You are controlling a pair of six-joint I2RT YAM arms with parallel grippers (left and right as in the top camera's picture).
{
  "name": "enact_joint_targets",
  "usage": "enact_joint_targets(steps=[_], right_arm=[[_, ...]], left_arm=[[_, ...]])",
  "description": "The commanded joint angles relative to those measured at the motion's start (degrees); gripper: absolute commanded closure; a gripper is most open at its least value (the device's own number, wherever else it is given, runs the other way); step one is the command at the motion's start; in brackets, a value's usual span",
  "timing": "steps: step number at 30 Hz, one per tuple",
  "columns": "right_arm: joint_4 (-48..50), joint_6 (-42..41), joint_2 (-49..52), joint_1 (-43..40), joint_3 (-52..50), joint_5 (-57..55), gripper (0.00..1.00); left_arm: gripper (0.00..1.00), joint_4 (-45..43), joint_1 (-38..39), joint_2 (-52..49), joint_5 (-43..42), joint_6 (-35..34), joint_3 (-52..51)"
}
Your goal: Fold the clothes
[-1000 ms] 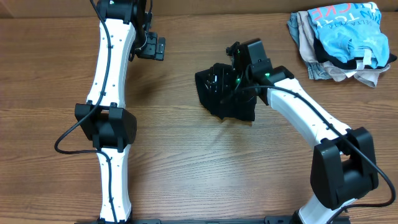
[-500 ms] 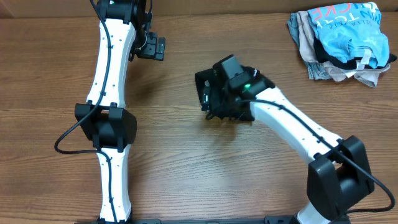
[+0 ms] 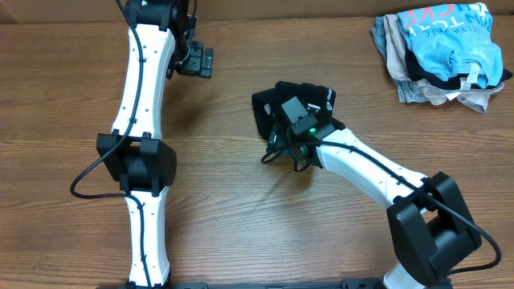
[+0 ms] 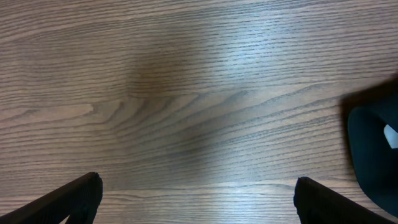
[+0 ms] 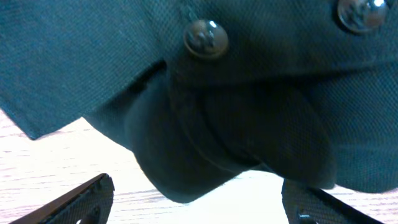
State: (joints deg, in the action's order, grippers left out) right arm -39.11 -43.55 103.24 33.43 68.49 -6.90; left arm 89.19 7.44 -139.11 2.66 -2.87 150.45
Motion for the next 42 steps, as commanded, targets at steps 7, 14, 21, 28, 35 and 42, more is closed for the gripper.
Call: enact_joint_targets(steps=[7,14,21,28,35,42], right_arm=[[3.96,-1.44,-0.90,0.00,-0.31,-0.79,0.25],[6.10,-1.42,0.70,0.00,-0.31,-0.81,0.57],[8.07,1.97,2.32,0.00,-0.15,-0.57,0.91],[8.02,4.39,2.21,0.00,4.92,11.56,0.96],[5.84,0.79,2.23,1.36,7.02,21.16,0.96],[1.33,0.55,2.29,1.38,6.93,19.74,0.96]], left_arm=[[0.00,0.15,-0.44,0.66,0.52,0.55,-0.31],[0.00,0.15,-0.44,0.66,0.52,0.55,-0.31],[0.00,0.55,-0.46,0.66,0.52,0.55,-0.31],[0.00,0.52,-0.44,0.66,0.52,0.55,-0.31],[0.00,0.50,-0.46,0.66,0.52,0.57,-0.31],[0.00,0.09,-0.46,0.66,0.52,0.57,-0.31]])
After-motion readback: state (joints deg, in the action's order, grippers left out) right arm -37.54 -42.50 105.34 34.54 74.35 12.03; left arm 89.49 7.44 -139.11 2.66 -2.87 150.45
